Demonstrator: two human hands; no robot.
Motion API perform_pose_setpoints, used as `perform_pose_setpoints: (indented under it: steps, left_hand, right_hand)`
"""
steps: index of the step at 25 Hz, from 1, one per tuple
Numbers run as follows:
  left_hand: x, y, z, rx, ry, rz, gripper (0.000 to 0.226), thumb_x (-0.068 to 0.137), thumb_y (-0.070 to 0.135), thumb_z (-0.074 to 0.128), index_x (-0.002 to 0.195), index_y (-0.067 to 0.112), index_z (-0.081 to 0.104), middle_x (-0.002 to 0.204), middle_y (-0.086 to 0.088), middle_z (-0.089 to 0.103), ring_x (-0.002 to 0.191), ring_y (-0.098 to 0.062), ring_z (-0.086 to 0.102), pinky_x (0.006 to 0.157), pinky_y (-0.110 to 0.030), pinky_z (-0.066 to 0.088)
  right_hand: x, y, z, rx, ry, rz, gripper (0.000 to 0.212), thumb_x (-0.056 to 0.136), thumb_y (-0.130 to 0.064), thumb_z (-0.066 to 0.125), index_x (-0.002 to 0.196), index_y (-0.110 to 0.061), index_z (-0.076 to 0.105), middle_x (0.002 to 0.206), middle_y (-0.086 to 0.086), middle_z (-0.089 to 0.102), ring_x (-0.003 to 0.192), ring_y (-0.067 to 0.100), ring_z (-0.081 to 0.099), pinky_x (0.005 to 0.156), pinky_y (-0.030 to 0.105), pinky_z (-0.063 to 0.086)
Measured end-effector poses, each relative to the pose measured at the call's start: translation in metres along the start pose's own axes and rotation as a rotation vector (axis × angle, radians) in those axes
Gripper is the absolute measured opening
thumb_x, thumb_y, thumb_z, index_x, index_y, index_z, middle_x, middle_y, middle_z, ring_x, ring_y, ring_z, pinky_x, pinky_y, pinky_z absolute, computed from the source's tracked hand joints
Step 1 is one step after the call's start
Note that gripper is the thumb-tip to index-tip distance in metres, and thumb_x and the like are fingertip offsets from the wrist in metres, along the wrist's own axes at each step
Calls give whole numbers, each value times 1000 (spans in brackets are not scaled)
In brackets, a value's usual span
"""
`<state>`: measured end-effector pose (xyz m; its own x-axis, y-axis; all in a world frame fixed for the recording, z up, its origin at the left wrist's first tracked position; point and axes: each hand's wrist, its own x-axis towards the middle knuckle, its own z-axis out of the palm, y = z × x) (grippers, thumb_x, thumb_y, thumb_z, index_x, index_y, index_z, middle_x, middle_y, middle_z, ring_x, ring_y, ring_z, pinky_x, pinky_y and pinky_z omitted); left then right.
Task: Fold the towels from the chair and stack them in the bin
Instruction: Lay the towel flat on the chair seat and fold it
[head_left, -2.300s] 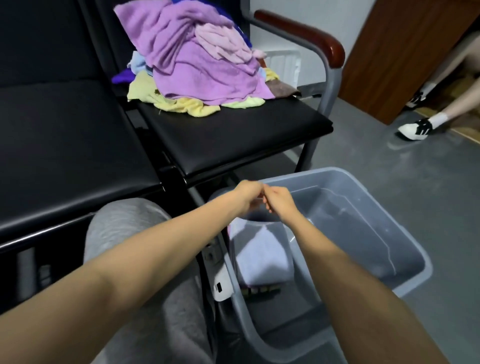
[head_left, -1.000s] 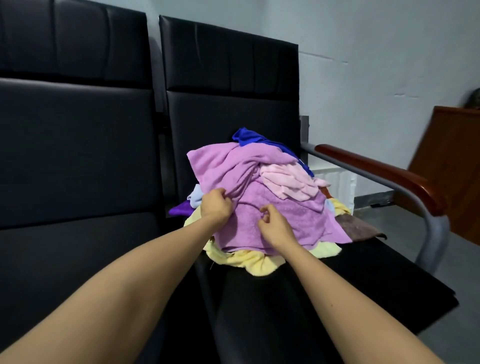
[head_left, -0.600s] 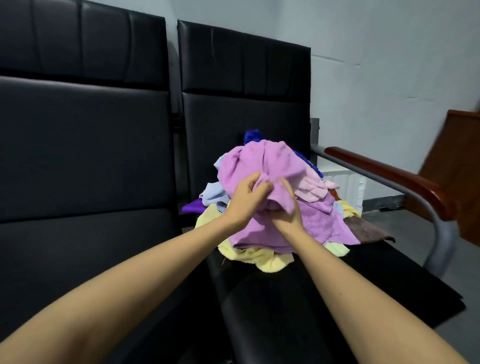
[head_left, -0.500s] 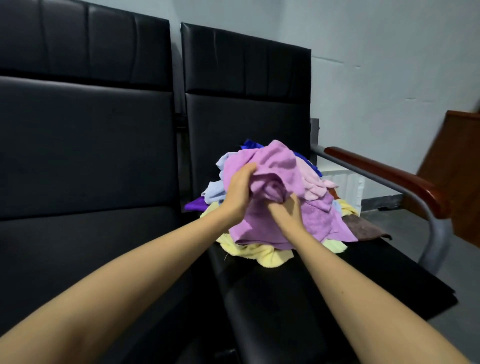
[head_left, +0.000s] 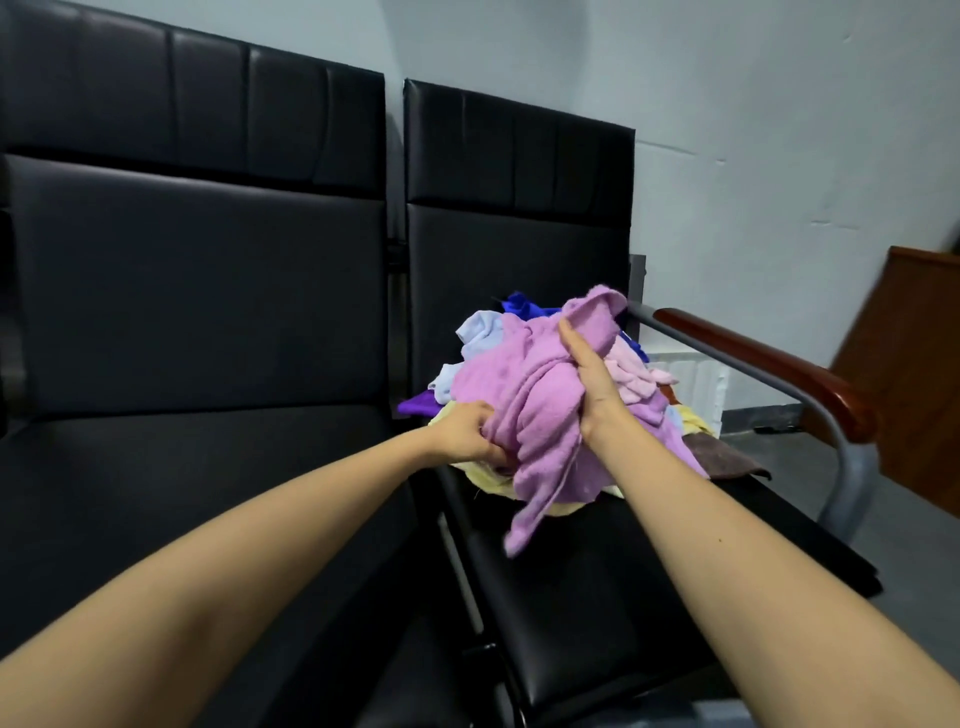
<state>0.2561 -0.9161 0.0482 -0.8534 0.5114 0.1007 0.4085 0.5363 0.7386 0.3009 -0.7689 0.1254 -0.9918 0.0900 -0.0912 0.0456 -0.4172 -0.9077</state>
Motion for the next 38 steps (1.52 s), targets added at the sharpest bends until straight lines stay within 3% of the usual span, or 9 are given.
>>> perform_pose_setpoints:
  steps: [4, 9, 15, 18, 22, 25, 28, 33, 38]
  left_hand:
    - [-36, 16, -19, -604, 9, -216, 1, 81, 17, 62, 82, 18, 63, 71, -2, 68, 65, -19, 63, 64, -32, 54]
    - [-58, -5, -77, -1069, 193, -561, 41, 95, 4, 30, 56, 16, 37, 35, 4, 36, 24, -5, 32, 29, -10, 22]
    - [-89, -8, -165, -1409, 831, -193, 35, 95, -2, 25, 69, 13, 42, 33, 2, 46, 26, -5, 43, 31, -13, 36]
    - [-109, -24, -209, -959, 1099, 86, 34, 79, -6, 34, 70, 16, 58, 54, 4, 60, 55, -6, 56, 52, -20, 44]
    - [-156, -76, -204, 151, 953, -330, 60, 73, 7, 55, 132, 18, 49, 127, -10, 53, 121, -25, 49, 101, -37, 39]
    - [-185, -102, -158, 536, 728, 3, 79, 62, 20, 57, 139, 15, 41, 138, -7, 46, 130, -26, 41, 108, -45, 30]
    - [-206, -116, -131, 514, 364, -126, 85, 73, 20, 65, 147, 27, 24, 134, 6, 51, 122, -15, 50, 103, -32, 36]
    - [-226, -138, -111, 208, 610, -238, 36, 78, 16, 38, 102, 13, 64, 99, -2, 68, 92, -20, 62, 69, -23, 42]
    - [-226, -106, -129, -153, 767, -169, 37, 78, -11, 37, 93, 19, 53, 73, 2, 58, 60, -10, 52, 48, -14, 40]
  right_hand:
    - [-13, -3, 5, -30, -189, 99, 72, 69, -39, 78, 127, -4, 56, 121, 22, 62, 112, 30, 61, 100, 41, 45]
    - [-25, 6, 20, -562, -262, 244, 49, 81, -33, 69, 121, -7, 59, 111, 17, 67, 103, 24, 64, 91, 35, 51]
    - [-15, 36, 116, -727, -311, -21, 27, 83, -9, 68, 106, -2, 55, 79, 19, 63, 69, 25, 61, 59, 28, 47]
    - [-3, 48, 174, -814, -300, -166, 28, 86, -2, 56, 114, -3, 50, 91, 19, 55, 79, 27, 56, 63, 32, 44]
    - [6, 98, 232, -1065, -266, -120, 31, 87, -6, 53, 118, -2, 53, 112, 17, 54, 96, 25, 55, 81, 31, 49]
    - [-7, 151, 241, -1281, -421, -231, 41, 87, -3, 53, 128, -5, 53, 126, 13, 57, 113, 26, 57, 96, 31, 45]
    - [-33, 188, 221, -1402, -471, -345, 35, 88, -7, 48, 122, -11, 54, 118, 14, 62, 105, 32, 61, 77, 32, 49]
    - [-38, 211, 194, -1621, -454, -468, 44, 85, -23, 55, 127, -21, 43, 126, 5, 56, 112, 30, 55, 86, 34, 41]
    - [-24, 200, 176, -1563, -118, -402, 27, 86, -15, 46, 110, -16, 60, 120, 11, 53, 116, 33, 48, 93, 37, 37]
